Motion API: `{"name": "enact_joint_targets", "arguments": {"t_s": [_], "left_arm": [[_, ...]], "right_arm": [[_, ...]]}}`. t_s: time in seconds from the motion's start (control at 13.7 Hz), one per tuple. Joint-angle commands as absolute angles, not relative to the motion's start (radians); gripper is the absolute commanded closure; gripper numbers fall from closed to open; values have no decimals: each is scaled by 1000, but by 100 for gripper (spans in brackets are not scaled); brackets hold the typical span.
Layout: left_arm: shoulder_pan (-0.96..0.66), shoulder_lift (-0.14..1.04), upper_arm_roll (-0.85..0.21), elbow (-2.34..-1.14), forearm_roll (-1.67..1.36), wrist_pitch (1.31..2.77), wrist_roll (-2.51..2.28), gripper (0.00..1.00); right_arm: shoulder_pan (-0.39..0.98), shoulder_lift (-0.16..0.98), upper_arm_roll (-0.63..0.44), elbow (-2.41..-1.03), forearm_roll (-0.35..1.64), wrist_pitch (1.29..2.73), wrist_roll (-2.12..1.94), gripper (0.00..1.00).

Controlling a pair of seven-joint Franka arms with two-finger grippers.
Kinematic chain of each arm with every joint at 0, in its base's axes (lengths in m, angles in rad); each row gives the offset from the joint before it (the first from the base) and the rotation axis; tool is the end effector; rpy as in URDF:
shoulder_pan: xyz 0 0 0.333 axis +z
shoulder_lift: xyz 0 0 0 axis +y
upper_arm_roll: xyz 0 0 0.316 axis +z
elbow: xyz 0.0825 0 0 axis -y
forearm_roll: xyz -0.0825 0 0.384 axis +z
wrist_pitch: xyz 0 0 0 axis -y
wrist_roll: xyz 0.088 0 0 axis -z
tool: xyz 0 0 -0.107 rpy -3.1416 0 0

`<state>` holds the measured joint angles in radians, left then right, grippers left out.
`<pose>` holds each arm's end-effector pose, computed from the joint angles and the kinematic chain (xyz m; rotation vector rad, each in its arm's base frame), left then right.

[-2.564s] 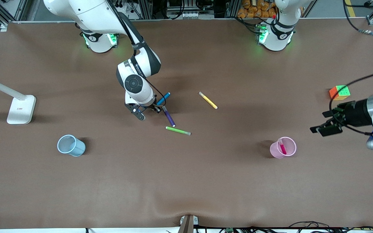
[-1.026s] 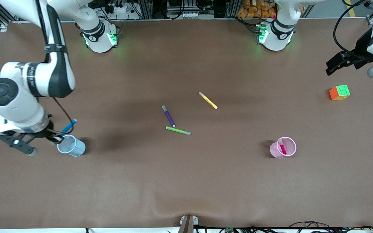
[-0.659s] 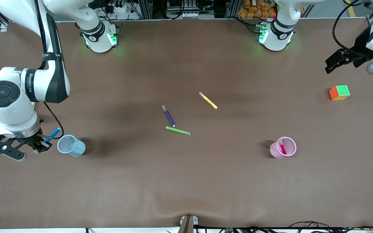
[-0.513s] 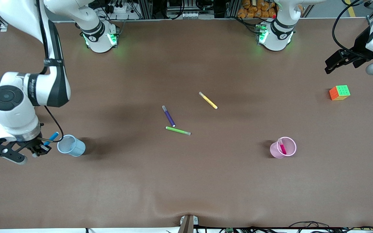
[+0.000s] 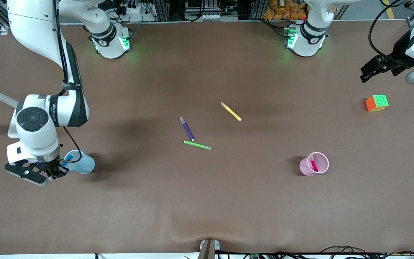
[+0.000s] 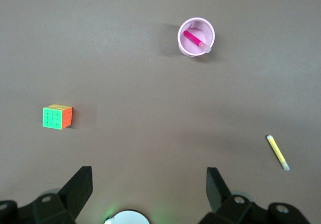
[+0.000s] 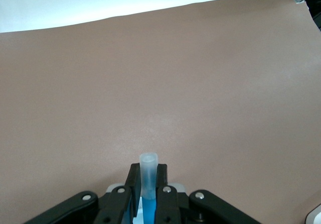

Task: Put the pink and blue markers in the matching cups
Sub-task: 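Carry the blue marker with the right gripper over the light blue cup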

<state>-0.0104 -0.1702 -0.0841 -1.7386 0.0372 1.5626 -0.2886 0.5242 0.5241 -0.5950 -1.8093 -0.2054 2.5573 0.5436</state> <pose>0.4969 -0.0468 0.6341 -3.0751 -0.3016 -0.0054 0.6760 -0.0028 0.3265 2.7197 -0.4808 0.5341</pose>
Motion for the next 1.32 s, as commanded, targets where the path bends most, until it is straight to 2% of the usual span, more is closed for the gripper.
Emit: {"name": "enact_joint_targets", "arguments": {"t_s": [0.0,0.37,0.44,0.59,1.03,1.25], "left_arm": [[-9,-175,-78,-1743,28,1565,-261,0],[-9,-173,-77,-1743,28,1559,-259,0],[-9,-173,-77,-1743,28,1559,-259,0],[-9,-173,-77,-1744,28,1557,-259,0],[-9,-175,-78,-1744,28,1537,-262,0],[-9,-175,-77,-1744,28,1537,-262,0]], "right_arm": [[522,537,-588,-1841,-218,2614,589,100],[531,548,-588,-1867,-219,2625,624,100],[531,548,-586,-1867,-219,2622,624,83],[532,548,-584,-1867,-219,2614,626,0],[532,542,-586,-1838,-219,2609,606,0],[546,541,-583,-1758,-221,2519,603,0]]}}
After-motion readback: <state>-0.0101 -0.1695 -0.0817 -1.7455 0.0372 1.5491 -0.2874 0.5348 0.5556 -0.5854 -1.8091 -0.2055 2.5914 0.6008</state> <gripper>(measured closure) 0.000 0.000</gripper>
